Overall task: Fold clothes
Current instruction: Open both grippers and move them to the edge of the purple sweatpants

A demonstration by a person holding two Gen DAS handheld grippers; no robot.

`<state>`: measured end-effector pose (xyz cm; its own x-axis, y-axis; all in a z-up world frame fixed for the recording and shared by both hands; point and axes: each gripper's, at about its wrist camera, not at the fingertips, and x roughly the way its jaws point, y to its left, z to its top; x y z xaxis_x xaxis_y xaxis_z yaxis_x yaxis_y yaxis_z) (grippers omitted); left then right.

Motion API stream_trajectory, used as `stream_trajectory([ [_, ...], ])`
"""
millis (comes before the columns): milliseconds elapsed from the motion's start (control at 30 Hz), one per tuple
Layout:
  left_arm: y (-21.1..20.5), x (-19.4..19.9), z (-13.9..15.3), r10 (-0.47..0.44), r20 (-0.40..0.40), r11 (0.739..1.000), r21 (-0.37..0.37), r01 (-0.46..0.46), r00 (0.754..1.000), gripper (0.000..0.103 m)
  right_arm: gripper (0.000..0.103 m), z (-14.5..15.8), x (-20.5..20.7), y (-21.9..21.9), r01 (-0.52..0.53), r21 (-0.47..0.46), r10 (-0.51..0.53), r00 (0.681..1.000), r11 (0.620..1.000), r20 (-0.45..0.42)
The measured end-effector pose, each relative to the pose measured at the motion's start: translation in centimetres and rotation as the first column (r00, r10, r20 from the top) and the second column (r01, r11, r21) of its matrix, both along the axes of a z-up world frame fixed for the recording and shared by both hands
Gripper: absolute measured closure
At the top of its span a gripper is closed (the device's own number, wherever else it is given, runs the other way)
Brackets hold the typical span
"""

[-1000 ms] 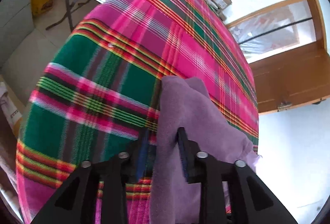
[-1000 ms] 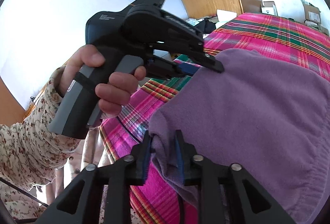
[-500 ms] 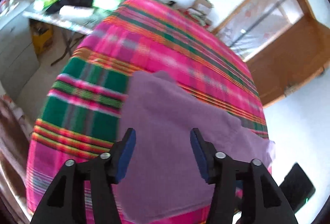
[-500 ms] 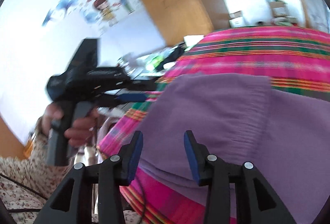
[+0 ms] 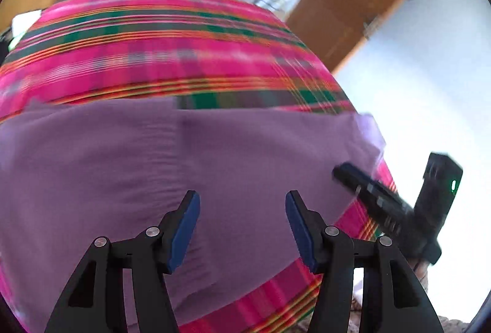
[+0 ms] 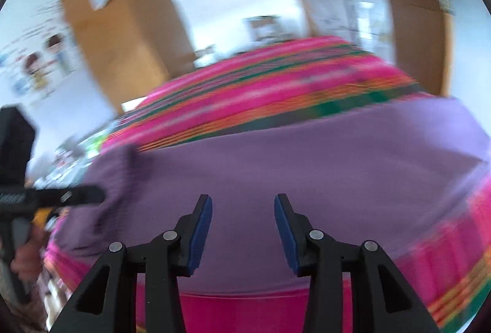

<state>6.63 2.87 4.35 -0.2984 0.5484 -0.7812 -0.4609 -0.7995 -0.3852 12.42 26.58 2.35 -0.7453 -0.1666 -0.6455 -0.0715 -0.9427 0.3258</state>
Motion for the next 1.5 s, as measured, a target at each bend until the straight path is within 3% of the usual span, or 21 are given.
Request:
stream_trajectory([
  [167, 4.8, 0.2, -1.4, -0.118, 0.017, 0.991, -0.054, 0.119, 0.993, 0.043, 0.060, -0.7, 1.2, 6.5, 0.187, -0.018, -0.186, 0.982, 0.982, 0.021],
  [300, 6.7, 0.2, -2.1, -0.167, 0.044, 0.985, -0.045, 0.169, 0.985, 0.043, 0.060, -1.0, 1.6, 8.9, 0.217, -0.074, -0.217, 0.976, 0.973, 0.016],
  [500, 8.3, 0.2, -2.5, -0.193, 0.046, 0.981, -0.021, 0.194, 0.980, 0.043, 0.061, -0.7, 1.3, 9.0, 0.256, 0.078, -0.259, 0.966, 0.963, 0.023],
  [633, 8.9, -0.1, -2.5, -0.203, 0.034, 0.979, -0.033, 0.204, 0.979, 0.043, 0.061, -0.8, 1.5, 10.5, 0.292, 0.053, -0.294, 0.956, 0.955, 0.026],
  [733, 9.7, 0.2, -2.4, -0.215, -0.005, 0.974, -0.071, 0.214, 0.977, 0.043, 0.061, -0.2, 1.8, 12.3, 0.374, 0.077, -0.377, 0.926, 0.924, 0.029],
  [1067, 12.6, 0.0, -2.5, -0.270, -0.034, 0.960, -0.090, 0.266, 0.962, 0.039, 0.052, -0.1, 1.9, 19.5, 0.534, -0.004, -0.533, 0.846, 0.846, 0.026],
  [1267, 14.4, -0.8, -2.2, -0.289, -0.011, 0.954, -0.086, 0.287, 0.957, 0.039, 0.051, -1.7, 0.5, 21.9, 0.514, -0.060, -0.508, 0.856, 0.856, 0.091],
  [1500, 17.0, -1.3, -2.0, -0.321, 0.000, 0.942, -0.099, 0.320, 0.947, 0.039, 0.051, -2.8, 1.3, 23.3, 0.543, -0.160, -0.531, 0.839, 0.824, 0.115],
])
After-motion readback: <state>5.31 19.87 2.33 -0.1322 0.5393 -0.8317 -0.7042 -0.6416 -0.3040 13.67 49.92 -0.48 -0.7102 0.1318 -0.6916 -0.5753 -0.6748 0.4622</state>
